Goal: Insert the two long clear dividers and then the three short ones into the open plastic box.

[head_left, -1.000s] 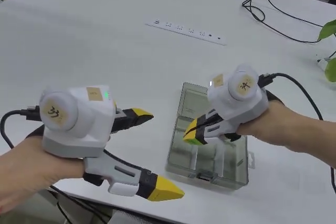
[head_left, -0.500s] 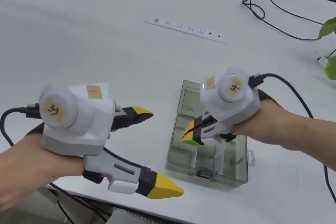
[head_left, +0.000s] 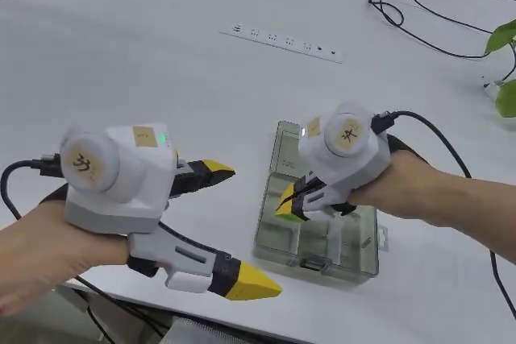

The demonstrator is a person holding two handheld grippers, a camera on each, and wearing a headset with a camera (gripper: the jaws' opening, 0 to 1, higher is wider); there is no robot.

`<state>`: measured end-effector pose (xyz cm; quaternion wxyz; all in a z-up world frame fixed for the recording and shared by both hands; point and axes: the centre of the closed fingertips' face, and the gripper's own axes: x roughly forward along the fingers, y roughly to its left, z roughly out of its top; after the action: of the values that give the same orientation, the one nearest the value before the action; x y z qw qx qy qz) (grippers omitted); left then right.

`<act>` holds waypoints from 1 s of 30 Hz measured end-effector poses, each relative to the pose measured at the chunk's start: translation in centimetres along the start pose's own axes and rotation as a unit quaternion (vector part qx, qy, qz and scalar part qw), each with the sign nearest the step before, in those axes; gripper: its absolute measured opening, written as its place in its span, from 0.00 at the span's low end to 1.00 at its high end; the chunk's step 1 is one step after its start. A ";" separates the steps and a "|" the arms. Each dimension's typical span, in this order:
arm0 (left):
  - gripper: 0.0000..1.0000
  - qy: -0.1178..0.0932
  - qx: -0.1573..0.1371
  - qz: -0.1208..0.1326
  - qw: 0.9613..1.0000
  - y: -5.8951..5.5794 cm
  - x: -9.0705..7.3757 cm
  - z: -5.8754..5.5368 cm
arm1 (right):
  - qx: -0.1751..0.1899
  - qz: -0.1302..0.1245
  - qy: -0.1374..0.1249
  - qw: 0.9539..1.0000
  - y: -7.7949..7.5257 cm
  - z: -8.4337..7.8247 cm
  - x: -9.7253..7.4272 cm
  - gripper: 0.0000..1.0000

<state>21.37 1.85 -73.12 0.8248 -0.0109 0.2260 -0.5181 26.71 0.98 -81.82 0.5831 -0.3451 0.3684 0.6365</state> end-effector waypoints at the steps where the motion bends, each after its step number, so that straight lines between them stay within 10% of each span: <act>1: 1.00 0.000 0.000 0.000 1.000 0.0 0.0 0.0 | 0.000 -0.001 0.000 1.000 0.0 0.0 0.0 0.02; 15: 1.00 0.001 0.004 0.000 1.000 -0.1 -0.1 0.3 | 0.003 -0.010 -0.005 1.000 -0.2 0.2 0.0 0.03; 30: 1.00 0.004 0.006 0.002 1.000 -0.1 -0.3 0.4 | 0.039 -0.027 -0.066 0.997 -0.5 2.2 -3.0 0.14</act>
<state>21.36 2.01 -72.65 0.8253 -0.0039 0.2261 -0.5174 27.46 1.44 -78.20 0.6361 -0.2889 0.3446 0.6270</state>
